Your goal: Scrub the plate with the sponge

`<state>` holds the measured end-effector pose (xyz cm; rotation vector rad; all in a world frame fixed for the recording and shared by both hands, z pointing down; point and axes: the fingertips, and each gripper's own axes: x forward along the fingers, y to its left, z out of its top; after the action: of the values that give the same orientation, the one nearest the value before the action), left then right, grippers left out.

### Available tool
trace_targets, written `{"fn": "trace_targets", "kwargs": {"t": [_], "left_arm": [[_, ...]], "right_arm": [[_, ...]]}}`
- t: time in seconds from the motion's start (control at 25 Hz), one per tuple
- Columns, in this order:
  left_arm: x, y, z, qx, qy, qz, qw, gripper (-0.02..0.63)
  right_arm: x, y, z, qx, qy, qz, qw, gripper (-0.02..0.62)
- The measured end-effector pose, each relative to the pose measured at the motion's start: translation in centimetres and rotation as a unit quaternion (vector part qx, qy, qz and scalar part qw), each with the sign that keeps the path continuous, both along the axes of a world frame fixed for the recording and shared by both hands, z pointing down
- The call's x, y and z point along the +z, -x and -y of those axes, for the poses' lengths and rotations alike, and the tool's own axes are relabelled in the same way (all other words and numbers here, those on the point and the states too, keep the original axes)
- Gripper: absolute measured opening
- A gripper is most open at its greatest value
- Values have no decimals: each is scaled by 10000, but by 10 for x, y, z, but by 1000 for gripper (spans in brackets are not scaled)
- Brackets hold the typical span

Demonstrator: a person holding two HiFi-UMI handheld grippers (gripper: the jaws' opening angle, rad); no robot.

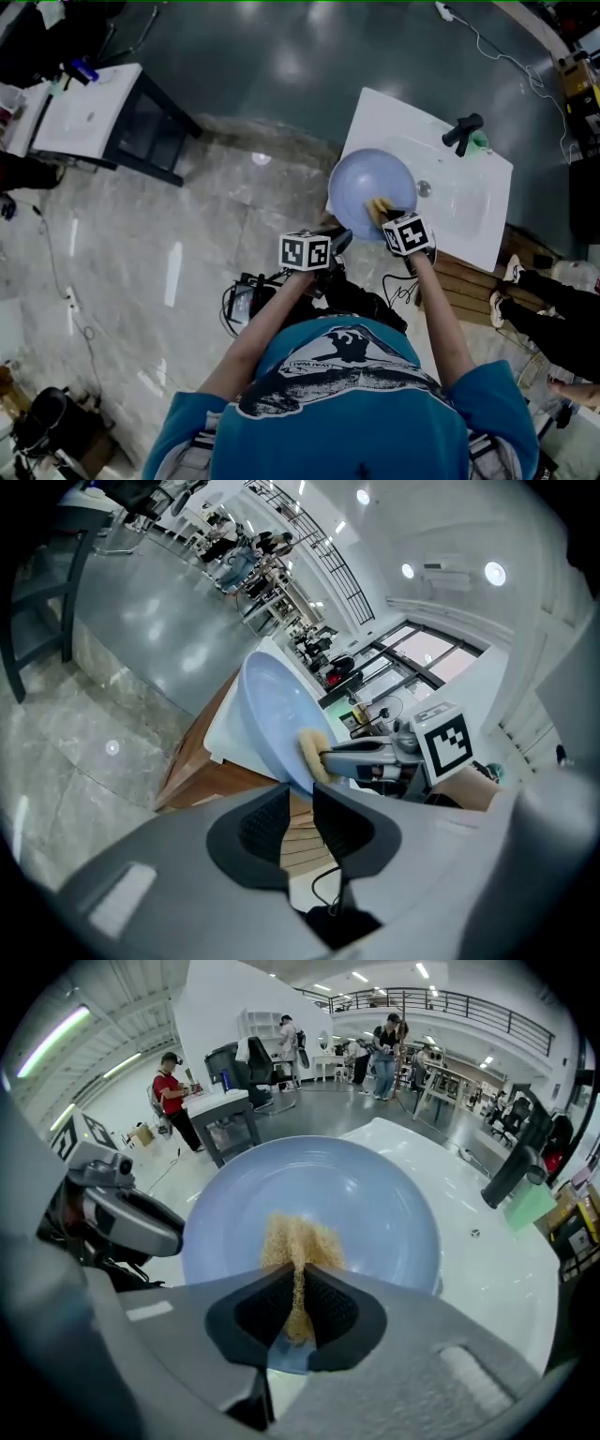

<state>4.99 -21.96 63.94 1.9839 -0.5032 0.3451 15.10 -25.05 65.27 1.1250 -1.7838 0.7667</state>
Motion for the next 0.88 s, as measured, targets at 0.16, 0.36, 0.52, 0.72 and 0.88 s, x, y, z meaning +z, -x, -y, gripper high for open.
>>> {"fn": "trace_targets", "kwargs": {"t": [0.16, 0.36, 0.52, 0.72, 0.88], "left_arm": [[0, -1, 1, 17, 12, 18, 10000, 80], [1, -1, 1, 48, 32, 67, 10000, 81], [0, 1, 2, 56, 2, 75, 10000, 80], [-3, 12, 4, 102, -203, 266, 9994, 71], [-21, 29, 16, -1, -644, 273, 9976, 71]], "right_arm": [[-2, 39, -7, -252, 17, 347, 9991, 32], [-3, 68, -8, -421, -20, 515, 9978, 32], [-4, 70, -6, -350, -53, 626, 9974, 32], [-13, 60, -1, 236, -343, 894, 9951, 32], [-28, 60, 1, 545, -668, 1053, 9907, 32]]}}
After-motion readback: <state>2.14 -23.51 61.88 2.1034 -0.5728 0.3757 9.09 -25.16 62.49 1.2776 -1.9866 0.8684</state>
